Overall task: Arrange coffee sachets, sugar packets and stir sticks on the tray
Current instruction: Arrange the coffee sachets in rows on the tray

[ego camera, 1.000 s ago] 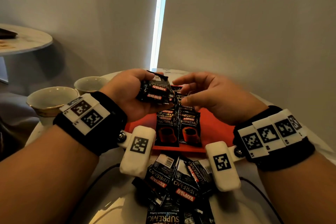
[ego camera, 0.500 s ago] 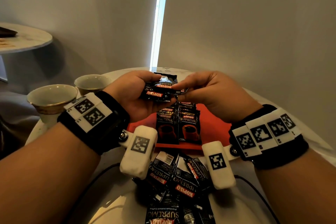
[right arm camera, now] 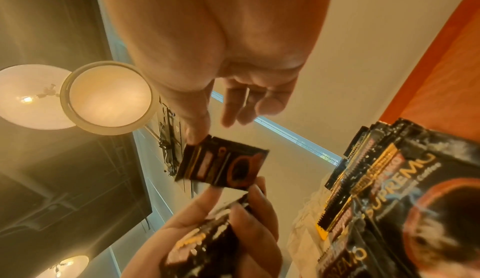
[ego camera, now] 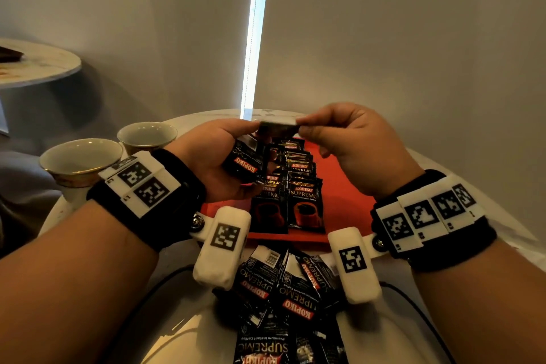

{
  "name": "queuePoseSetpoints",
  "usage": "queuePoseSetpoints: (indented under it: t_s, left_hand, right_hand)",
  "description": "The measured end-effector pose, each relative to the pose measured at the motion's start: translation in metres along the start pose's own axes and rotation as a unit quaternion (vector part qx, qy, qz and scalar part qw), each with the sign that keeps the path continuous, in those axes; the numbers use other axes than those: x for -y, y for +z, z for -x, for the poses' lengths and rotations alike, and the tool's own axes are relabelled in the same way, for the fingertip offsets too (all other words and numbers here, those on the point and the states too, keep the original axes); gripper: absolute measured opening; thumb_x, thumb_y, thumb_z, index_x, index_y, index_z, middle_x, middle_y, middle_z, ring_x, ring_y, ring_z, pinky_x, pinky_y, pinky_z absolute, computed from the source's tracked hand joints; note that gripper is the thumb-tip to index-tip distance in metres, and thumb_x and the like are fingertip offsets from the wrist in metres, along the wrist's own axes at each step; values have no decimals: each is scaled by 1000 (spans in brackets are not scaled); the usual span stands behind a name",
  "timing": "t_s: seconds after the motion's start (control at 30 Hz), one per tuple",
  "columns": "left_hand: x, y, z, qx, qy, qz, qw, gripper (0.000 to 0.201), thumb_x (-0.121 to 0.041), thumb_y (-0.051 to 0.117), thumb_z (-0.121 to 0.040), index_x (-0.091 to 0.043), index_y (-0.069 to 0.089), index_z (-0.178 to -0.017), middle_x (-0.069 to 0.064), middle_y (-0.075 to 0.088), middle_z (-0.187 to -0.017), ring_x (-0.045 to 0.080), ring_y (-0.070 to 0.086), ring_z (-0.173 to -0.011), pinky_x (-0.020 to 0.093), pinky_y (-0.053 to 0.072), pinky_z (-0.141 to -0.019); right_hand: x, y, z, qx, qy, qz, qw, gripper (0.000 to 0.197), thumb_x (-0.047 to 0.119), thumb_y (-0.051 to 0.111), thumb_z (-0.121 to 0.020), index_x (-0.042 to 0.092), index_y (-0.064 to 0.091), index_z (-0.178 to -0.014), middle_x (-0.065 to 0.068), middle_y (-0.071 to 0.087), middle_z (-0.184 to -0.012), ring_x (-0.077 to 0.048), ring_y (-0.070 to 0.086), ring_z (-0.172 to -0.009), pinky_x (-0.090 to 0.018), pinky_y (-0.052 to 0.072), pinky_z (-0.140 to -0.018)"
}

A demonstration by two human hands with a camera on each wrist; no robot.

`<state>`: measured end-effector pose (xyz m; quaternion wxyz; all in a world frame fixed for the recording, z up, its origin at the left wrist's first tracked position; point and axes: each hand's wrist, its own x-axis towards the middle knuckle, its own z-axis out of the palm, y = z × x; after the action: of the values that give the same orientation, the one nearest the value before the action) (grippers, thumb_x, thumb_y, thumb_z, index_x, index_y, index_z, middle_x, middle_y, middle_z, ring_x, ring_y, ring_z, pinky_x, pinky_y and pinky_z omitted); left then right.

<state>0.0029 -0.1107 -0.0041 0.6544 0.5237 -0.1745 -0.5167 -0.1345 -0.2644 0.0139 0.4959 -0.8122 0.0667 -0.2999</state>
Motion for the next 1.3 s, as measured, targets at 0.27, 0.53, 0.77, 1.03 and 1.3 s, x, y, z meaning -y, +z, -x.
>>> queuePoseSetpoints:
  t_s: [0.27,0.53,0.77,1.03,1.3]
  left_hand:
    - [-4,-5,0,-42,-24,-26,998,26,-30,52,-94,-16,60,-115,7,63,-83,20,63,-65,31,52,-60]
    - [2,-2,-5,-24,-47,-44,998,22,-27,49,-90,-14,60,-104,8,60,-80,19,60,-60,29,29,-66]
    - [5,1,-8,-38,-47,-56,997,26,-26,49,-91,-13,62,-110,8,62,-81,19,61,-63,31,36,-68]
    - [6,2,-7,-38,-45,-63,996,27,-27,49,-93,-11,62,-111,9,63,-80,20,62,-61,32,43,-65]
    - [5,1,-7,-31,-41,-34,998,29,-29,53,-90,-10,64,-109,10,64,-81,21,61,-62,30,52,-53]
  right_hand:
    - [-20,-20,-13,-43,176,-32,983,18,-8,55,-93,7,58,-84,-10,56,-64,-16,52,-47,-26,41,-38]
    - [-33,-28,-10,106,328,67,936,16,-9,56,-92,6,62,-90,-10,66,-66,-20,65,-55,-30,54,-48]
    - [-33,-28,-10,132,348,107,922,15,-7,59,-92,7,64,-92,-11,69,-73,-22,67,-63,-34,56,-56]
    - [-33,-26,-10,142,363,123,912,14,-7,60,-91,5,65,-93,-14,71,-77,-24,68,-65,-39,57,-68]
    - [-31,-27,-9,147,365,143,908,13,-6,61,-90,5,65,-95,-15,72,-80,-24,69,-67,-38,56,-68]
